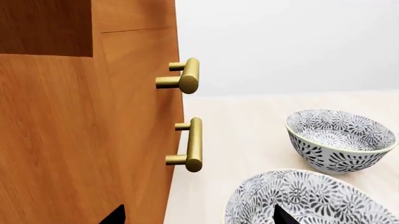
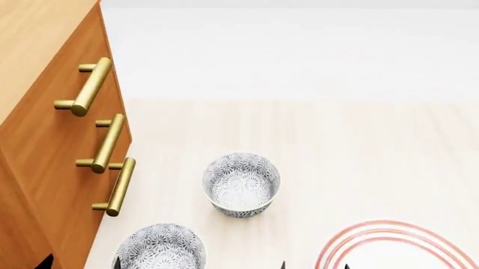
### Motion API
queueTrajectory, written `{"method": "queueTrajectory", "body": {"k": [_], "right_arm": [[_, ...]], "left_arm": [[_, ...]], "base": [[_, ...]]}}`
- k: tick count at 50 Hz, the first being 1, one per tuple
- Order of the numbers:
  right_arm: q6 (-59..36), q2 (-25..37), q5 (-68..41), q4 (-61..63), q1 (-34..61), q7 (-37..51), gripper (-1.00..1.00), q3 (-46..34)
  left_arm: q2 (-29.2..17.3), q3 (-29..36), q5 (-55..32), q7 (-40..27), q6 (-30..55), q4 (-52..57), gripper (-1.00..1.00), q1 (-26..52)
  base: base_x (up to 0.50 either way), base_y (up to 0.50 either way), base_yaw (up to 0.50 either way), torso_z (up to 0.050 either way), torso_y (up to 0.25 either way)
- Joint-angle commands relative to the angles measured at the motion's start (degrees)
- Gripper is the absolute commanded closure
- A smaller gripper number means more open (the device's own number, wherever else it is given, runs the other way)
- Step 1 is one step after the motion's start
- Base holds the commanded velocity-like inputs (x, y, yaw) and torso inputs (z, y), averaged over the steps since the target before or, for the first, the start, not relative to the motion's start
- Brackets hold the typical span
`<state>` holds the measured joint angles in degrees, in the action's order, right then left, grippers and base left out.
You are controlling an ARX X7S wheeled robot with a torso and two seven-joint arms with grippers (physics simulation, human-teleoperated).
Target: Open the top drawer of the cabinet.
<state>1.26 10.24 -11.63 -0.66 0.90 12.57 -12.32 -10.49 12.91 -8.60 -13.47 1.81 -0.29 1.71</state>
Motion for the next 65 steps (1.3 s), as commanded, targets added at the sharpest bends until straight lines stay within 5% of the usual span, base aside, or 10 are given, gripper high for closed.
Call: {"method": "queueTrajectory", "body": {"k": [1,13,16,21,28,42,48,53,58,65], "right_arm": [[0.36,0.23,-0.57,-0.06,0.02,0.21,-1.0,-0.19],[-0.37,0.84,-1.0,1.26,0.24,0.08,-1.0,-0.9],[-6.43,1.72,-3.58,7.31,0.08,0.42,-1.0,-0.99],[-24.47,5.77,-10.54,29.63,2.57,5.41,-1.0,-0.05],[-37.96,8.32,-16.0,42.02,9.31,9.72,-1.0,2.0],[-35.17,9.11,-13.78,41.15,7.96,9.2,-1.0,0.39],[-33.38,9.69,-12.92,40.32,6.49,8.79,-1.0,0.25],[-32.96,9.9,-12.71,39.8,6.31,8.78,-1.0,0.23],[-31.89,10.0,-12.4,39.04,5.95,8.5,-1.0,0.14],[-30.71,10.07,-11.85,38.07,5.68,8.27,-1.0,-0.23]], "left_arm": [[-0.29,0.38,-0.21,-0.29,-0.16,-0.07,-1.0,0.03],[-0.4,-0.03,-1.67,-0.5,-0.45,0.24,-1.0,0.0],[-0.47,-1.19,-5.51,-0.23,5.12,1.72,-1.0,1.11],[-4.27,-1.82,-9.41,-2.69,18.88,20.69,-1.0,0.54],[-7.63,-6.07,-14.7,-7.26,33.15,36.45,-1.0,5.89],[-9.25,-5.31,-13.24,-7.79,32.79,38.49,-1.0,6.18],[-15.43,1.87,-8.11,-4.97,38.54,40.0,-1.0,9.97],[-26.48,22.93,16.84,-7.18,37.15,39.08,-1.0,15.92],[-28.25,36.09,38.26,-8.48,43.17,32.54,-1.0,21.74],[-29.18,41.55,43.74,-6.04,44.24,29.62,-1.0,23.28]], "base": [[0.0,0.0,0.0,0.0,0.0],[0.0,0.0,0.0,0.0,0.0],[0.0,0.0,0.0,0.0,0.0],[0.0,0.0,0.0,0.0,0.0],[0.0,0.0,0.0,0.0,0.0],[0.0,0.0,0.0,0.0,0.0],[0.0,0.0,0.0,0.0,0.0],[0.0,0.0,0.0,0.0,0.0],[0.0,0.0,0.0,0.0,0.0],[0.0,0.0,0.0,0.0,0.0]]}}
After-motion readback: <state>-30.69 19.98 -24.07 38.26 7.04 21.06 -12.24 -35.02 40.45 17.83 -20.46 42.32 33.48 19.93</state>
